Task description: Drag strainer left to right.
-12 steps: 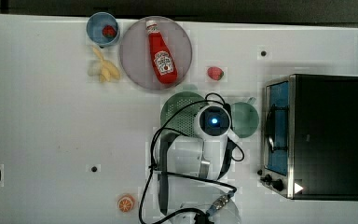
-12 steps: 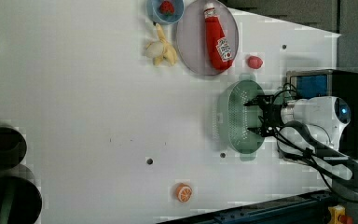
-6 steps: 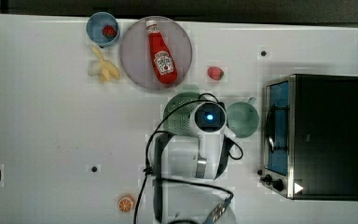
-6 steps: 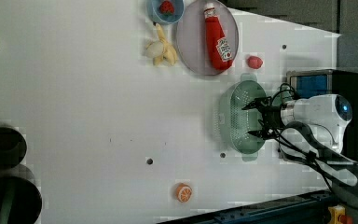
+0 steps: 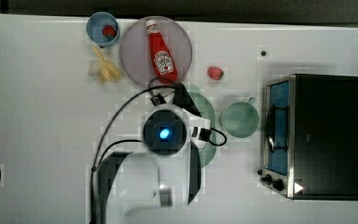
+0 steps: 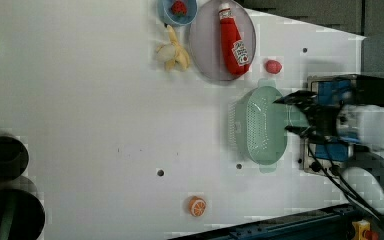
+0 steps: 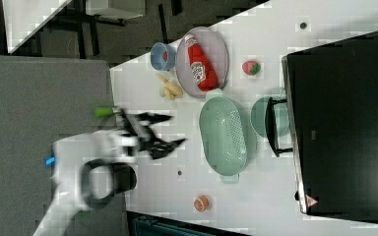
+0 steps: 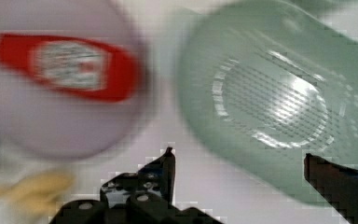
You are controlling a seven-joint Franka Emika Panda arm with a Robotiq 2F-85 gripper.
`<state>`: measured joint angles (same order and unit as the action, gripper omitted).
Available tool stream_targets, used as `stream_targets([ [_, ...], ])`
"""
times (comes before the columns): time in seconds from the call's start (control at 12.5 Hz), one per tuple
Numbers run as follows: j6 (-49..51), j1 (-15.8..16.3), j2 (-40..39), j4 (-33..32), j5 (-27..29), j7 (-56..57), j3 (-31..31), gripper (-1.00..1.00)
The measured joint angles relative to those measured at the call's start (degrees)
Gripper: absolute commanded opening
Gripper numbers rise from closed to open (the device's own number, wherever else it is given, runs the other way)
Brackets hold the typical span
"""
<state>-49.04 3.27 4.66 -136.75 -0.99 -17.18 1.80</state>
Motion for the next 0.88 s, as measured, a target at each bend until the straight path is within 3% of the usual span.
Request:
stream_targets([
  [0.32,14.69,-1.18,15.23,2.35,-0.5,8.96,2.98,1.0],
  [0.56,29.82,-0.98,24.33,2.57,0.11,13.11,0.68,1.0],
  [0.88,38.08,-1.91,26.2,9.29,-0.92,15.48,-4.55,1.0],
])
